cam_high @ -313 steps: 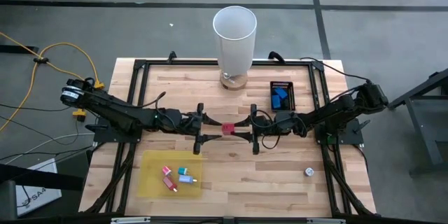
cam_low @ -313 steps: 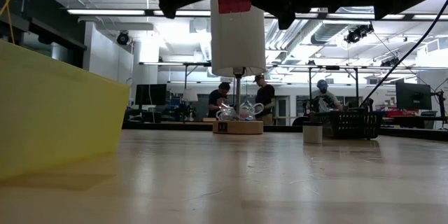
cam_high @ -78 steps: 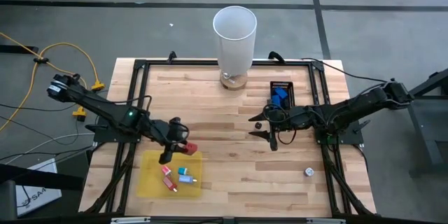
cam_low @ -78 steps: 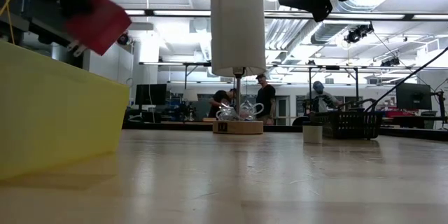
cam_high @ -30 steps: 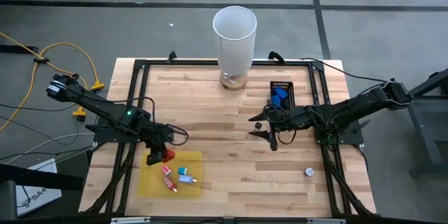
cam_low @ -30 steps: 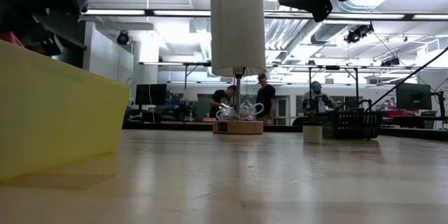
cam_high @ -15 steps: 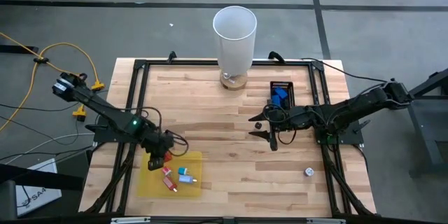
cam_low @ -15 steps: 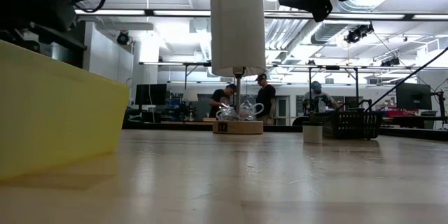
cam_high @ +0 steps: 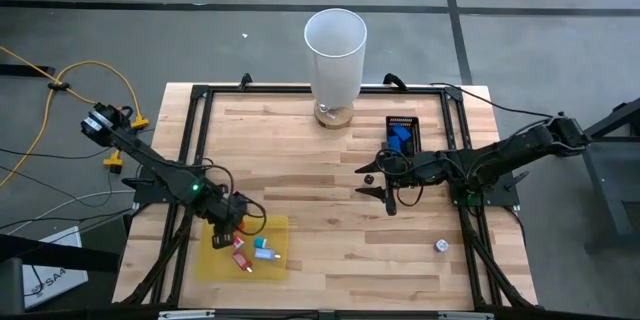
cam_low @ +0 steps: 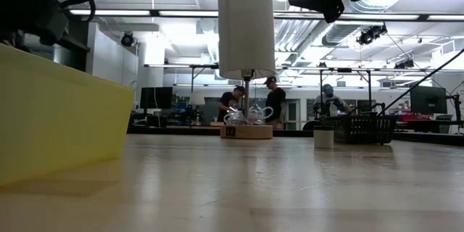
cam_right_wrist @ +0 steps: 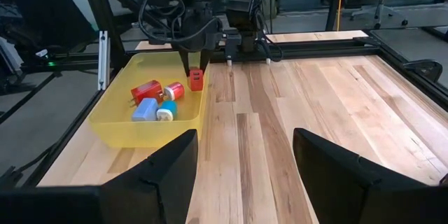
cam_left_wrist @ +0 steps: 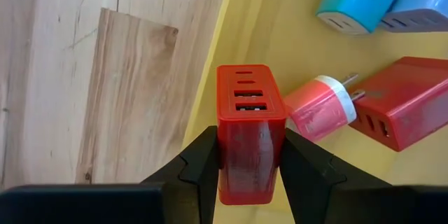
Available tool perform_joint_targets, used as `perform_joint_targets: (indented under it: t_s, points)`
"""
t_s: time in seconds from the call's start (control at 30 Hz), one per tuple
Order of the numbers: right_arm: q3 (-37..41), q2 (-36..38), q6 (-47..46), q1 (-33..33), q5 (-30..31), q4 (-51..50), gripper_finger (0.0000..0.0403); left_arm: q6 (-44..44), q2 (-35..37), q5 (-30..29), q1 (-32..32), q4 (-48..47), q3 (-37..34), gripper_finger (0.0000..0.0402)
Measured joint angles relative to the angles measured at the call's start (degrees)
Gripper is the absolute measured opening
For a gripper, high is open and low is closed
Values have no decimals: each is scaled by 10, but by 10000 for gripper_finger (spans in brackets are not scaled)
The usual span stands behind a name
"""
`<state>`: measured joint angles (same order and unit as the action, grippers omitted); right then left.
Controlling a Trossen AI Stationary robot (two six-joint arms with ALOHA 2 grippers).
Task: Pick & Place Office items
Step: Put the red charger adapter into the yellow bin
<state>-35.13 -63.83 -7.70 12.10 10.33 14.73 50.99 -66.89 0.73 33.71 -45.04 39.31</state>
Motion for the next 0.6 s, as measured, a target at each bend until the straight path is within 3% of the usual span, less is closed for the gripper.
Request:
perform_joint_targets:
  t_s: [0.6]
  points:
    - [0, 0, 0, 0, 0, 0, 222, 30, -8, 46, 0, 0, 0, 125]
